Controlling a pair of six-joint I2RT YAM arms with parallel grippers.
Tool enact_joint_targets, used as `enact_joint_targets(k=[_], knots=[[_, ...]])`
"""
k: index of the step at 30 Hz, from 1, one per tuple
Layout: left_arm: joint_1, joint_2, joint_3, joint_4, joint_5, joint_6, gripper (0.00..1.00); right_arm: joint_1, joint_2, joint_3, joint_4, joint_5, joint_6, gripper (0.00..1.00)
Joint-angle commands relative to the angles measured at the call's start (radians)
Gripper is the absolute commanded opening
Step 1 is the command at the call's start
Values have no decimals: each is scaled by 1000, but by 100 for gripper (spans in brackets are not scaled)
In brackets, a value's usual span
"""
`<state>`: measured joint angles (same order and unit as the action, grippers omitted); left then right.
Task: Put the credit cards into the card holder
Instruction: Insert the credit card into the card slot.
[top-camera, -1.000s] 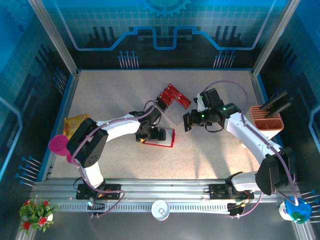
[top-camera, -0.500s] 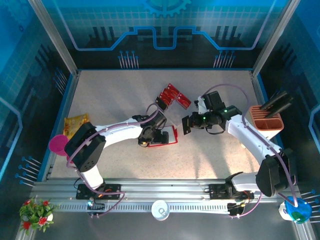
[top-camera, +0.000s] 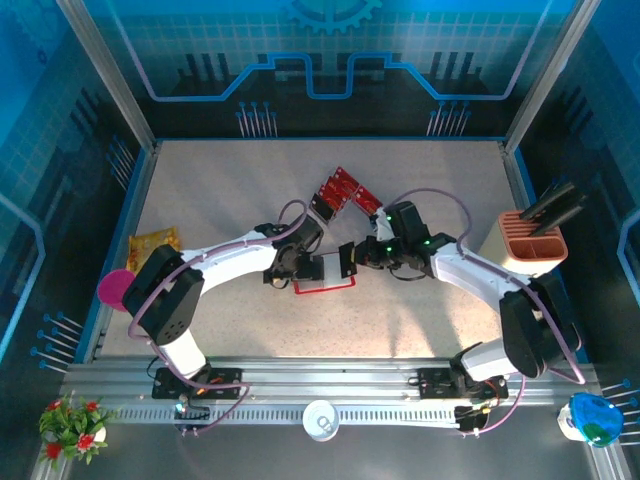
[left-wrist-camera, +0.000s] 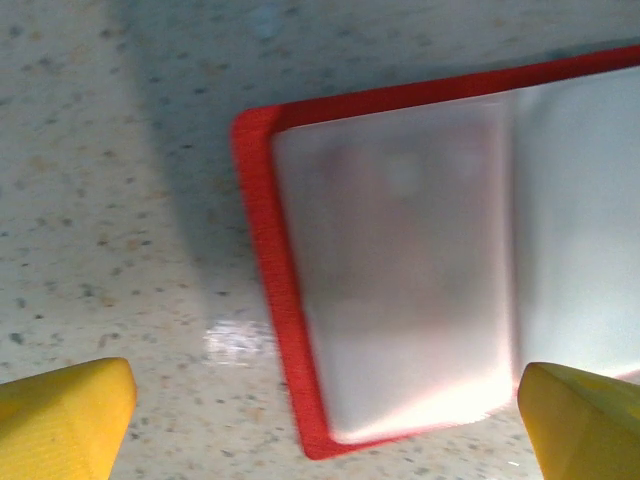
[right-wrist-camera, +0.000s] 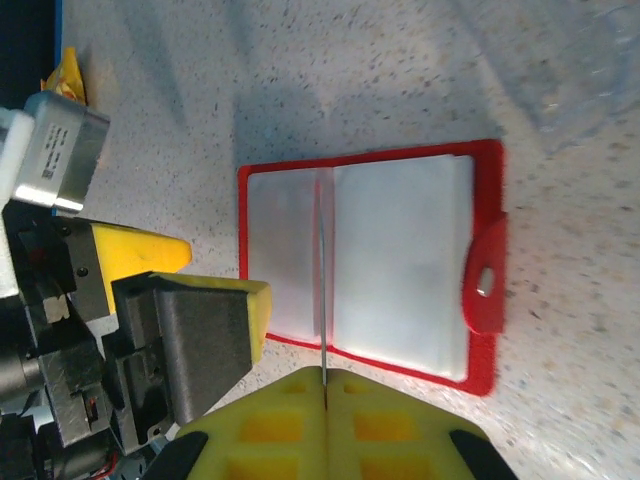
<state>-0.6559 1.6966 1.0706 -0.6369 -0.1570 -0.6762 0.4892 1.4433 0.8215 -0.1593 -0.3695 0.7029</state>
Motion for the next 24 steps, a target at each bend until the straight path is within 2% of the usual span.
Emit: enact_joint_targets(k=[1,9,24], knots=[[27,-4,-33,-37,-22,32,99,41,41,-16,152,22,39,0],[49,12,-69,-40,-38,69,99,94,130,-33,273,69,65,0],[61,30,-75,-63,-45,110,99,117,241,-39,408,99,104,0]])
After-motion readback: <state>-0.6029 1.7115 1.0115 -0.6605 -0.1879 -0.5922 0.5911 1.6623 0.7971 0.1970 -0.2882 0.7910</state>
